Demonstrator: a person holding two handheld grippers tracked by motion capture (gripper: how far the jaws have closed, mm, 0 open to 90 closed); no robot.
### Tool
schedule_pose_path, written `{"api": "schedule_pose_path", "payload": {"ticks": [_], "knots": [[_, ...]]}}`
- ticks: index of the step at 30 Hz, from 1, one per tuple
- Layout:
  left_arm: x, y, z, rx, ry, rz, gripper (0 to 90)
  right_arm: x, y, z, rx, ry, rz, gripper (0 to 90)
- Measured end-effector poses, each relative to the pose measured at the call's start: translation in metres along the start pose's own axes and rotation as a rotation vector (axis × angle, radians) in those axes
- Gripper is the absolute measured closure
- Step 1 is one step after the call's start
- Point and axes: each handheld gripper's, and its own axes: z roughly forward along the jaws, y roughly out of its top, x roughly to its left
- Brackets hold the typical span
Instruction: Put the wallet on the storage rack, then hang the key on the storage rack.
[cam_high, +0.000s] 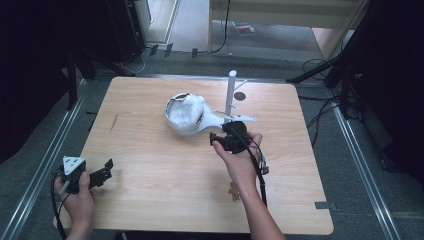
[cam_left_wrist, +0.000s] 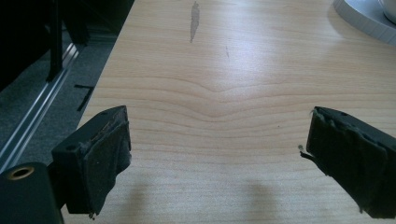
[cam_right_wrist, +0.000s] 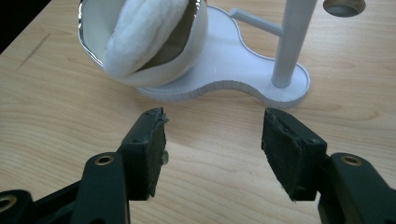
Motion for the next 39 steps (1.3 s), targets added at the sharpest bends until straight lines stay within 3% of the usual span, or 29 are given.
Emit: {"api": "schedule_pose_path", "payload": {"ticks": [25, 29, 39], "knots": [[0.0, 0.0, -0.001, -0.01, 0.0, -0.007, 6.9, -0.039, -0.032, -0.014, 0.072, -0.071, 0.042, 39.8], [0.0, -0.001, -0.001, -0.009, -0.002, -0.004, 6.9, -0.043, -0.039, -0.014, 0.12, -0.077, 0.073, 40.8], [0.0, 0.0, -0.001, -0.001, 0.001, -0.005, 6.9, -0.049, -0.055, -0.015, 0.188, -0.107, 0.086, 42.9]]}}
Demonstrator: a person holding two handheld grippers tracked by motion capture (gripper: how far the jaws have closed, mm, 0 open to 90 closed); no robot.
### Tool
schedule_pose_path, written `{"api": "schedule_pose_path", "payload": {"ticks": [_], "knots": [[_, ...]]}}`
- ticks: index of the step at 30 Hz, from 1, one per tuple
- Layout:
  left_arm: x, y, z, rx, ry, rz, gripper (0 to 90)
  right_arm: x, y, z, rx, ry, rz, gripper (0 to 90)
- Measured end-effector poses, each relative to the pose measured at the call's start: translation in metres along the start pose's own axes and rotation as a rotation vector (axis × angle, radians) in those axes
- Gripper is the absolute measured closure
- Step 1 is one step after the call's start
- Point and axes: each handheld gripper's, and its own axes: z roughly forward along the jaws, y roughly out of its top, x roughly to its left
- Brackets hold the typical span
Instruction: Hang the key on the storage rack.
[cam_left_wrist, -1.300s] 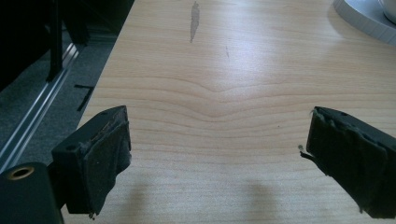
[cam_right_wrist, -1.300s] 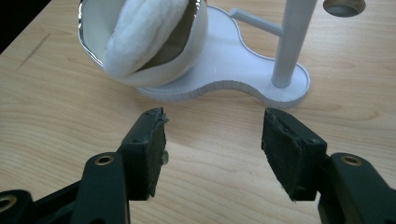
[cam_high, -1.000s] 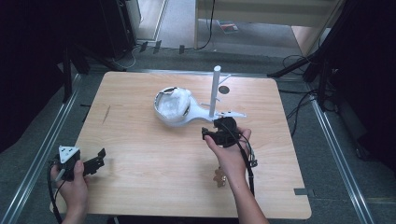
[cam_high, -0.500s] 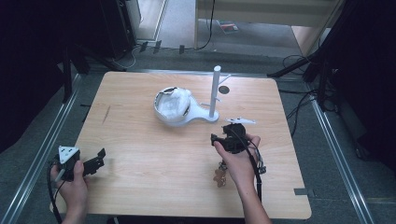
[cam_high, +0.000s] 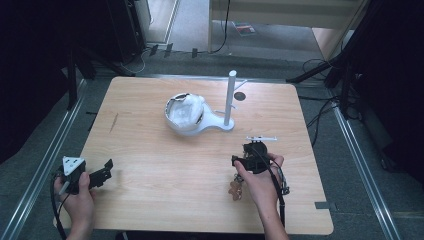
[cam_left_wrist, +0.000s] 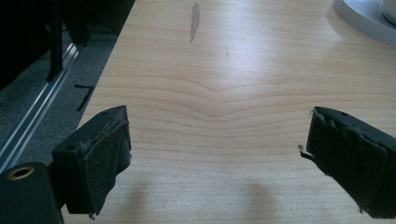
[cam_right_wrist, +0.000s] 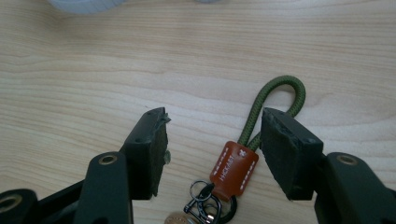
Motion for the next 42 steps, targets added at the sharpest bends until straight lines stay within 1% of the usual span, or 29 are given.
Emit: {"api": "schedule_pose_path", "payload": {"ticks": [4, 7, 14, 18, 25, 31, 32, 37, 42], "knots": [[0.0, 0.0, 0.0, -0.004, -0.004, -0.003, 6.9, -0.001, -0.005, 0.002, 0.018, -0.013, 0.004, 43.5], [0.0, 0.0, 0.0, -0.004, -0.004, -0.003, 6.9, -0.003, -0.009, 0.005, 0.029, -0.013, 0.01, 43.9], [0.0, 0.0, 0.0, 0.001, 0.0, 0.0, 6.9, -0.008, -0.015, 0.009, 0.081, -0.021, 0.024, 46.9], [0.0, 0.0, 0.0, -0.001, 0.0, -0.002, 6.9, -0.01, -0.017, 0.011, 0.107, -0.017, 0.033, 47.7], [0.0, 0.0, 0.0, -0.001, -0.001, -0.003, 6.9, -0.012, -0.021, 0.017, 0.133, -0.014, 0.044, 49.1], [0.0, 0.0, 0.0, 0.001, -0.001, -0.001, 6.9, -0.012, -0.022, 0.023, 0.152, -0.021, 0.052, 53.3], [0.0, 0.0, 0.0, 0.001, -0.001, -0.003, 6.9, -0.012, -0.022, 0.024, 0.15, -0.02, 0.046, 54.0], [0.0, 0.0, 0.0, 0.001, -0.001, -0.002, 6.9, -0.014, -0.02, 0.026, 0.144, -0.012, 0.069, 57.1], [0.0, 0.0, 0.0, -0.003, 0.001, -0.001, 6.9, -0.01, -0.021, 0.026, 0.142, -0.051, 0.032, 61.2]]}}
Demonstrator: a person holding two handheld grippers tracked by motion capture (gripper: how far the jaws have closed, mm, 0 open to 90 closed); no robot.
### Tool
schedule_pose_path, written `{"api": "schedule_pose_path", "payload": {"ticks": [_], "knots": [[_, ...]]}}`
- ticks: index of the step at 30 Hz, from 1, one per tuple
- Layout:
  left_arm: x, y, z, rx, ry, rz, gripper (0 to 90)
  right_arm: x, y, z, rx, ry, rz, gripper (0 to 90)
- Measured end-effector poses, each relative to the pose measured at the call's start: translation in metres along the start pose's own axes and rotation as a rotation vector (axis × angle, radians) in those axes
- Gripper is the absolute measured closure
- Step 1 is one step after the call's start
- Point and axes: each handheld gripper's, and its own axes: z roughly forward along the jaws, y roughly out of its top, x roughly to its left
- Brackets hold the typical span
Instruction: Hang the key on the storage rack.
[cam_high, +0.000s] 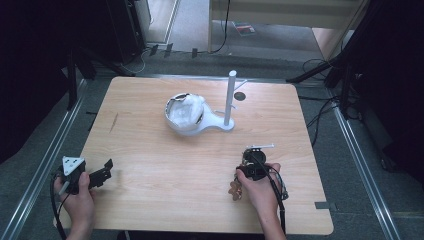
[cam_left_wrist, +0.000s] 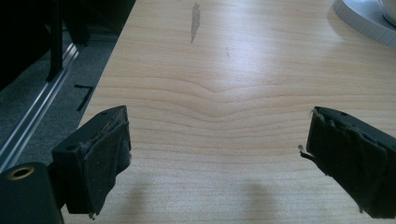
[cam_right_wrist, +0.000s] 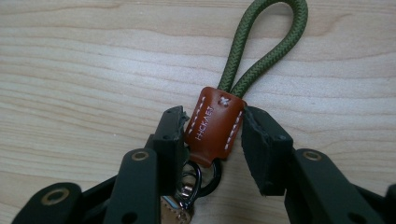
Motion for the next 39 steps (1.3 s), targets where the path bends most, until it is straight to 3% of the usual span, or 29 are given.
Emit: {"api": "schedule_pose_path", "payload": {"ticks": [13, 27, 34, 39], "knots": [[-0.001, 0.0, 0.0, 0.001, 0.001, 0.005, 6.9, 0.012, 0.0, 0.003, -0.004, -0.104, -0.107, 66.7], [-0.001, 0.0, 0.0, 0.002, 0.0, 0.004, 7.0, 0.012, -0.001, 0.003, -0.009, -0.1, -0.117, 69.0], [0.0, 0.0, 0.0, 0.001, -0.002, 0.002, 6.9, 0.006, -0.006, 0.002, -0.052, -0.053, -0.076, 70.2], [-0.001, 0.0, 0.0, 0.001, 0.0, 0.002, 6.9, 0.007, -0.007, -0.001, -0.09, -0.061, -0.08, 70.6]]}}
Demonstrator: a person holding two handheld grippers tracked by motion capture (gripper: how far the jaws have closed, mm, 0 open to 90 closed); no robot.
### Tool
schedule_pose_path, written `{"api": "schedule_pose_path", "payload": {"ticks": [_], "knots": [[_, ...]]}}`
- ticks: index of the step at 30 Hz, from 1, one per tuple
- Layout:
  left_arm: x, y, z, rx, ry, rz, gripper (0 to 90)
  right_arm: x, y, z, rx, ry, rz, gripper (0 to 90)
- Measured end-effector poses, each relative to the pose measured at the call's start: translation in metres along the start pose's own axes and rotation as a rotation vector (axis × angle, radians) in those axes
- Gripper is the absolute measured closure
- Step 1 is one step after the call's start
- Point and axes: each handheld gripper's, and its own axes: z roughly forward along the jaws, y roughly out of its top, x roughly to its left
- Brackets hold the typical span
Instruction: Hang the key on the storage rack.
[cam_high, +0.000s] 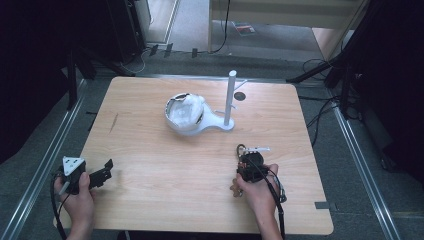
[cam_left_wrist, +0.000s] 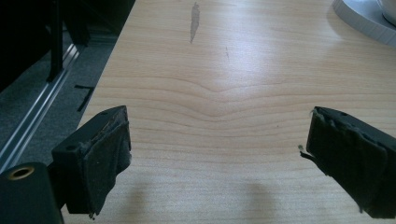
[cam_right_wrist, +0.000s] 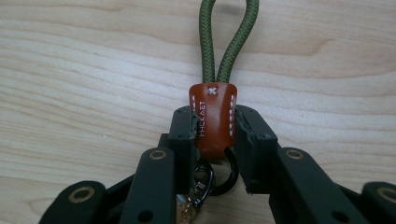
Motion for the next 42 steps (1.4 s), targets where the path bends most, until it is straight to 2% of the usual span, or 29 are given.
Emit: {"api": "schedule_pose_path", "payload": {"ticks": [6, 12, 42], "knots": [[0.0, 0.0, 0.0, 0.001, 0.001, 0.001, 6.9, 0.003, 0.003, -0.011, -0.071, 0.015, 0.006, 70.8], [0.0, 0.0, 0.0, 0.0, 0.0, -0.001, 7.0, 0.004, 0.005, -0.023, -0.154, 0.023, -0.008, 70.8], [0.0, 0.0, 0.0, 0.0, 0.0, -0.004, 7.0, 0.012, 0.015, -0.055, -0.385, 0.019, -0.014, 70.9]]}}
